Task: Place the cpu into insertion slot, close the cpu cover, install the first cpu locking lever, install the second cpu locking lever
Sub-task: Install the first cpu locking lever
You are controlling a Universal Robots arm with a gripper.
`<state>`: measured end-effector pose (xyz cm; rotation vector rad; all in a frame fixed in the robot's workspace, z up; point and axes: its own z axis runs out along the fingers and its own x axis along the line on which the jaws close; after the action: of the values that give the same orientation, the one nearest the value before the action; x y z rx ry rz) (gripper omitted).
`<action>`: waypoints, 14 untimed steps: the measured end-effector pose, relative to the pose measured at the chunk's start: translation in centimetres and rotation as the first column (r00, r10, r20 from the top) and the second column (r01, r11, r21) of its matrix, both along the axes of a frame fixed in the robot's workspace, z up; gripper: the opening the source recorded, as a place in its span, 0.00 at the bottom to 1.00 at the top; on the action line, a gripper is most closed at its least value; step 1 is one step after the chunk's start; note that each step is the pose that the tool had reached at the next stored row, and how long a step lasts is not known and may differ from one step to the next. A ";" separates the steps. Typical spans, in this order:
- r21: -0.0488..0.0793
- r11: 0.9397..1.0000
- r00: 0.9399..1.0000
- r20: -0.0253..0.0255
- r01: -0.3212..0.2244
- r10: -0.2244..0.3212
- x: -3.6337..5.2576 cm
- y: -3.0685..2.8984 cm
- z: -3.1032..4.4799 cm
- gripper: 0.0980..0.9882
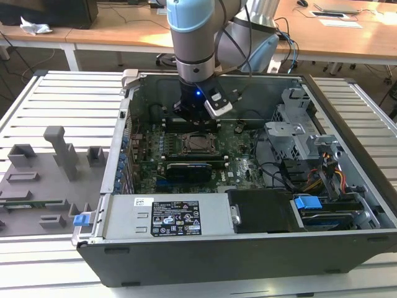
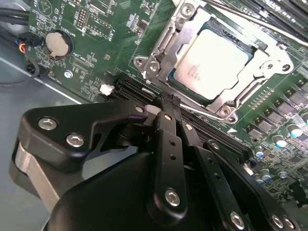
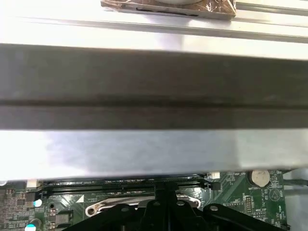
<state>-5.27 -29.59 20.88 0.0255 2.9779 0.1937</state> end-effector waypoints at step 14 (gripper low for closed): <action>0.000 0.998 0.998 0.000 0.060 -0.060 -0.17 0.54 -0.10 0.01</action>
<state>-5.44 -29.05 20.77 0.1141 2.9724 0.1863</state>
